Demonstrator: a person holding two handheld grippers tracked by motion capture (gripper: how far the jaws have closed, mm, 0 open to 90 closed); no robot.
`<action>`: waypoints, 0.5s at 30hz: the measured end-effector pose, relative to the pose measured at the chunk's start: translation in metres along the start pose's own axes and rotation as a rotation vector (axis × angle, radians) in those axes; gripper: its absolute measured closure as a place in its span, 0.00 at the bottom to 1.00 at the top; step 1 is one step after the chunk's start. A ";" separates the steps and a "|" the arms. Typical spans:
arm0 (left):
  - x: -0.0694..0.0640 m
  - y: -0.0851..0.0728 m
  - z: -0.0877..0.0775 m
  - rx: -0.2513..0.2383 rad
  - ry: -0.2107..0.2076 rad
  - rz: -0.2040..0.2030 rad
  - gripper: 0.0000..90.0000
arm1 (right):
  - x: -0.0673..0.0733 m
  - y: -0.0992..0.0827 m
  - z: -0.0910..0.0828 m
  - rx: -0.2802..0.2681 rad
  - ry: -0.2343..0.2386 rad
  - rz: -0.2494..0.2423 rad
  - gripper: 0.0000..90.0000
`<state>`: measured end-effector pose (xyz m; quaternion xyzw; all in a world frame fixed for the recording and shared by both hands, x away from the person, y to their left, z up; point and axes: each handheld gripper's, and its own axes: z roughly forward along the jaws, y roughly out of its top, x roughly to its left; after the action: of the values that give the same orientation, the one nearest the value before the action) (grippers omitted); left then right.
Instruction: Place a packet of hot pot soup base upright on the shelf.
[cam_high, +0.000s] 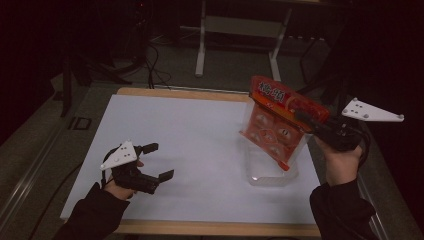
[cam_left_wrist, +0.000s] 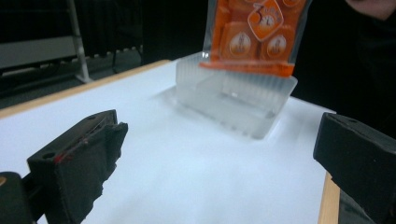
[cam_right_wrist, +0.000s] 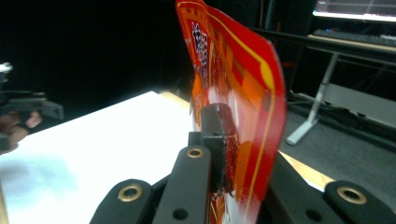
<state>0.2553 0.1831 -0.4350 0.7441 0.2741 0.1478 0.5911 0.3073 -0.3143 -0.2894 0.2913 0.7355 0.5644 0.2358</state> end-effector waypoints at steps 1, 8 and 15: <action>0.000 -0.003 0.000 0.012 0.013 0.005 0.01 | -0.003 -0.003 0.000 0.002 -0.010 0.004 1.00; 0.000 -0.020 -0.002 0.023 0.031 -0.020 0.00 | -0.017 -0.021 0.005 0.029 -0.044 0.043 1.00; -0.001 -0.037 0.000 0.045 0.023 -0.027 0.00 | -0.023 -0.041 0.009 0.058 -0.051 0.073 1.00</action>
<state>0.2460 0.1885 -0.4702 0.7516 0.2941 0.1423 0.5730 0.3231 -0.3321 -0.3307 0.3387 0.7341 0.5437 0.2251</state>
